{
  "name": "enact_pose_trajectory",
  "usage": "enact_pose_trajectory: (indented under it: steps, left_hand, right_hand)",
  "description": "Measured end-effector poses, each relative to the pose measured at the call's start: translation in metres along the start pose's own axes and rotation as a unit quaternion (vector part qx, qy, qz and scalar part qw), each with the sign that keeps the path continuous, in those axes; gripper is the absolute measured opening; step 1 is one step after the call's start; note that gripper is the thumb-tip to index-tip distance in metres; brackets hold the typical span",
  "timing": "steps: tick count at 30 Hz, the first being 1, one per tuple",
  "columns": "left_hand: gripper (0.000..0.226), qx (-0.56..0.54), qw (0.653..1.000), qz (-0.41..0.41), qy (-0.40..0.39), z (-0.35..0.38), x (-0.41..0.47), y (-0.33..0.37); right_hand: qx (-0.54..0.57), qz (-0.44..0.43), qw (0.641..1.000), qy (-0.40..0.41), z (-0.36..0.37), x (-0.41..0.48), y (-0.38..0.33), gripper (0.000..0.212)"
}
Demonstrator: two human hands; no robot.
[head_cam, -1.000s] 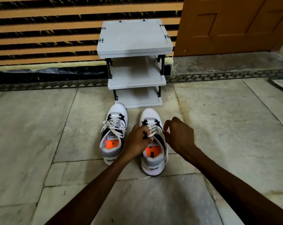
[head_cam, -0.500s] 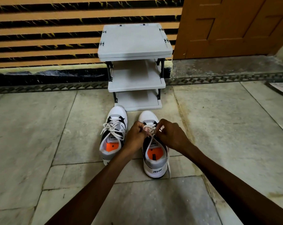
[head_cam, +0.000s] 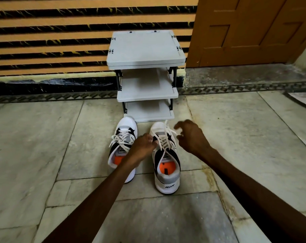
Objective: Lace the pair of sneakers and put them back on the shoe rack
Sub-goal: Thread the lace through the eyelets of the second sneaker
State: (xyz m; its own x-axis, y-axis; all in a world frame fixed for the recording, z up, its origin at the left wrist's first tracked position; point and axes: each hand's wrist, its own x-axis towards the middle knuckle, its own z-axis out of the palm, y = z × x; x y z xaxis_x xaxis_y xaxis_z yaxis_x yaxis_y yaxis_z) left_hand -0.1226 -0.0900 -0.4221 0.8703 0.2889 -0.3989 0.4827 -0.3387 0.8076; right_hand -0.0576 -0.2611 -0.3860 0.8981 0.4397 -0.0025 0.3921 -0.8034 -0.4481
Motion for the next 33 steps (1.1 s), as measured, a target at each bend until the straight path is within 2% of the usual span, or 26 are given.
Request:
enact_pose_trajectory:
  steps: [1,2,4,6,10,12,15,17,19,22,24,26,30,33]
  left_hand:
    - [0.012,0.006,1.0,0.004,-0.013,0.002,-0.005,-0.003]
    - [0.005,0.012,1.0,0.008,-0.025,0.004,-0.009,-0.004]
    - [0.008,0.043,0.998,0.035,-0.02,0.011,-0.009,-0.009]
    - [0.016,0.073,0.996,0.057,-0.004,0.016,-0.009,-0.009]
    - [0.016,-0.02,0.999,0.027,-0.017,0.018,-0.008,-0.007]
    - [0.02,-0.074,0.997,0.007,-0.019,0.018,-0.009,-0.007]
    - [0.012,-0.104,0.994,0.007,-0.027,0.015,-0.009,-0.006]
    - [0.008,-0.111,0.993,0.023,-0.039,0.012,-0.01,-0.002]
    - [0.009,-0.128,0.99,0.039,-0.041,0.008,-0.007,0.006]
    - [0.009,-0.143,0.984,0.108,-0.005,0.0,-0.001,0.021]
    - [0.008,-0.115,0.978,0.173,0.025,-0.006,0.004,0.028]
    - [0.015,-0.064,0.974,0.212,0.035,-0.011,0.008,0.033]
    - [0.025,0.031,0.979,0.202,-0.018,-0.016,0.013,0.031]
    - [0.018,0.133,0.968,0.208,-0.029,-0.016,0.014,0.011]
  right_hand:
    - [-0.005,0.031,0.999,-0.013,0.007,-0.001,0.002,0.02]
    - [0.004,0.06,0.998,-0.033,0.014,-0.004,0.002,0.02]
    - [0.057,0.101,0.99,-0.079,0.027,-0.008,0.004,0.035]
    - [0.095,0.099,0.988,-0.074,0.036,-0.012,0.003,0.038]
    - [0.226,0.096,0.969,-0.041,0.046,-0.013,0.001,0.02]
    - [0.279,0.124,0.951,-0.043,0.044,-0.012,0.001,0.023]
    - [0.326,0.141,0.934,-0.032,0.038,-0.008,0.001,0.021]
    - [0.297,0.111,0.948,-0.028,0.033,-0.005,0.001,0.018]
    - [0.221,0.059,0.971,-0.064,0.032,-0.002,0.002,0.018]
    - [0.138,-0.012,0.983,-0.122,0.03,0.001,0.0,0.012]
    - [0.112,-0.052,0.983,-0.139,0.031,0.002,-0.004,0.01]
    - [0.115,-0.06,0.983,-0.129,0.033,0.003,-0.009,0.019]
    - [0.185,-0.007,0.981,-0.053,0.029,0.006,-0.013,0.026]
    - [0.246,0.057,0.967,-0.009,0.022,0.006,-0.008,0.024]
